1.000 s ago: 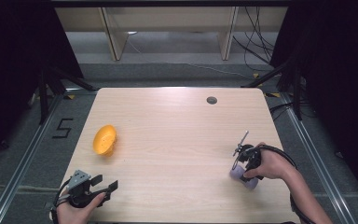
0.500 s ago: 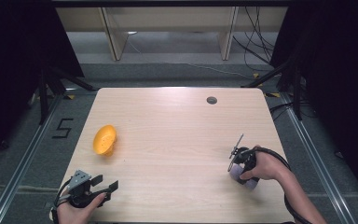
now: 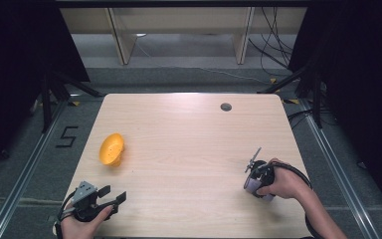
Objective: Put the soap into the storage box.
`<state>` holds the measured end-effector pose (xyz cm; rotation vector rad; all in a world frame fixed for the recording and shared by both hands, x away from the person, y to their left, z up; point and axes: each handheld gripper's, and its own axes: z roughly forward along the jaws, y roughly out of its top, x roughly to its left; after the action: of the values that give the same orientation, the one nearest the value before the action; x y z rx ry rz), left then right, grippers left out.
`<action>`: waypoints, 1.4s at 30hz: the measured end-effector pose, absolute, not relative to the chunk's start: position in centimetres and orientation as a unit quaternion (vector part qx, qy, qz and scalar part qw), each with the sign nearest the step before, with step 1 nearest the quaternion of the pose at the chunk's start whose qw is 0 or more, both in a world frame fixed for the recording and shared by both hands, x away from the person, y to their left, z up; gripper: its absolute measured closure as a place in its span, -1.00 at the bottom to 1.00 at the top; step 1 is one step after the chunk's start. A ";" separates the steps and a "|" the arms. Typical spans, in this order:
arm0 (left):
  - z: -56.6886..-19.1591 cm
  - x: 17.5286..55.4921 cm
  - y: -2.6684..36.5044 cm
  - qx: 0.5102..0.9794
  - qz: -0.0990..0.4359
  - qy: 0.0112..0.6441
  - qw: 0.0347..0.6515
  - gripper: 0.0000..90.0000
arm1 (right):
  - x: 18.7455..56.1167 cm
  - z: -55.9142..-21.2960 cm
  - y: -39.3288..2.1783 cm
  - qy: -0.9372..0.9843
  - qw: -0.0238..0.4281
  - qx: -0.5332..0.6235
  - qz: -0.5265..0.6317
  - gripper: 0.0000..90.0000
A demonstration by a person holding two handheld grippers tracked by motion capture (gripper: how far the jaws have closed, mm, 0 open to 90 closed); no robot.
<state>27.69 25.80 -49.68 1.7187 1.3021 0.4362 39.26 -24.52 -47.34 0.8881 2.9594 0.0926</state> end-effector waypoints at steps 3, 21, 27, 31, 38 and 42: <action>-49.6 27.7 25.8 0.696 0.179 0.525 0.457 -0.32 | 38.5 -47.2 -24.3 0.954 0.041 0.294 0.028 0.12; -49.6 27.7 25.7 0.690 0.176 0.521 0.470 -0.30 | 35.3 -47.0 -24.3 0.944 0.167 0.262 0.109 0.13; -49.6 27.7 25.7 0.690 0.170 0.516 0.478 -0.29 | 34.7 -46.2 -24.4 0.929 0.221 0.266 0.129 0.13; -49.6 27.7 25.7 0.688 0.169 0.516 0.481 -0.29 | 34.2 -45.8 -24.4 0.920 0.242 0.274 0.139 0.13; -49.3 27.8 25.6 0.688 0.170 0.514 0.483 -0.28 | 34.0 -45.4 -24.1 0.918 0.262 0.257 0.147 0.13; -48.6 28.2 25.6 0.687 0.167 0.508 0.491 -0.28 | 33.6 -44.5 -23.6 0.913 0.286 0.246 0.156 0.13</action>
<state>28.24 25.55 -48.61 1.6682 1.2342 0.4056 33.58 -23.64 -44.53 0.6589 2.4395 0.4178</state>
